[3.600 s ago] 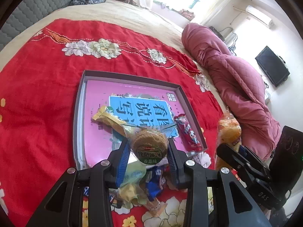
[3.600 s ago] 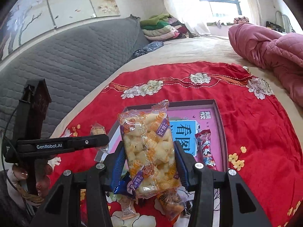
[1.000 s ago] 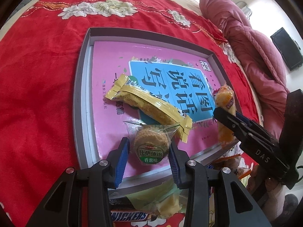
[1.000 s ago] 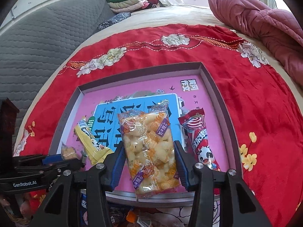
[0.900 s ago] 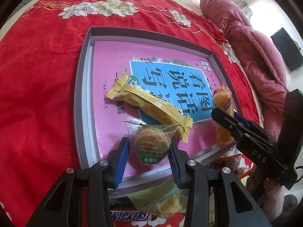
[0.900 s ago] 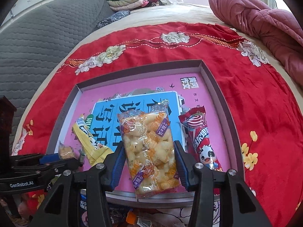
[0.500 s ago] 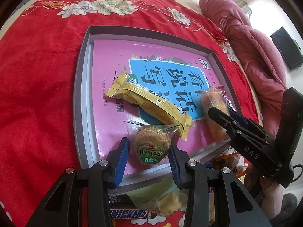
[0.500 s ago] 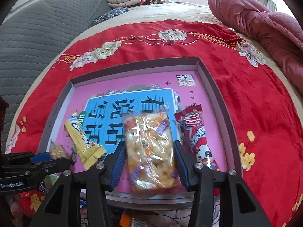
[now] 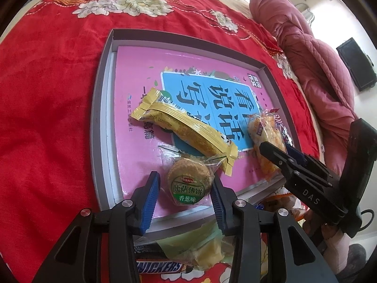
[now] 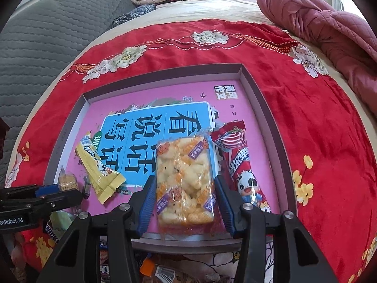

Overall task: Organize snacks
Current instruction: 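Lower the puffed-snack bag with right tool while left lowers cookie packet onto the book, then open the right tool to release the bag while left opens to release the cookie packet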

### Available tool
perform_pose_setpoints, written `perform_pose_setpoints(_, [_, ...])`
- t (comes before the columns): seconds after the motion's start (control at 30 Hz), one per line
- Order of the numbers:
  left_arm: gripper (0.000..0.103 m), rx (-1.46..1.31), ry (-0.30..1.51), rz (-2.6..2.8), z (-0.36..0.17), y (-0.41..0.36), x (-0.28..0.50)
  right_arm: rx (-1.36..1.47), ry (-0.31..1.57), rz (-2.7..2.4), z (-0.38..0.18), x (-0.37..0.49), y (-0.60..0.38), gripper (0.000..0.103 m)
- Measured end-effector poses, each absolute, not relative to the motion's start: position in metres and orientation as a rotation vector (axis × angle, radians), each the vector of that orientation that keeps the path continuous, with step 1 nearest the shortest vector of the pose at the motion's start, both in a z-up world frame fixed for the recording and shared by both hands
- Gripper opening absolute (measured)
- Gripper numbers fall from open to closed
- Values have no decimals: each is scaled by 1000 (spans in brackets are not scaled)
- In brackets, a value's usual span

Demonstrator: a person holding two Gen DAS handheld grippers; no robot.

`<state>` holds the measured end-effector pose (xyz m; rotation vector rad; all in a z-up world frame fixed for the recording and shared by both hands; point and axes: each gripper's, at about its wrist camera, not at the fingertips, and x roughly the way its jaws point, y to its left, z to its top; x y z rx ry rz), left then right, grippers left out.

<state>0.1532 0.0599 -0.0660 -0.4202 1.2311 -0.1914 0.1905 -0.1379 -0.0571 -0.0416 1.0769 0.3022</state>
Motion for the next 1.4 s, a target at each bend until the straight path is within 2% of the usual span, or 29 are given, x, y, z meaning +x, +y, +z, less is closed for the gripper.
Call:
perform_pose_setpoints(0.13, [48,-417,1227,-181,-66,61,154,-43,1073,303,-55,189,-138,50])
perform_pose_setpoints(0.47, [49,-426,1226,-182,-66,64,154,-33,1063,313,-49,185,-139,49])
perform_pose_setpoints(0.53, [57,-424,1227,-179,-65,64,155,-33,1064,313,-48,185,-139,50])
perform_pose_setpoints(1.4, [64,-433,1161,-207,-35,69,144,1,983,334,-18,173,-148,50])
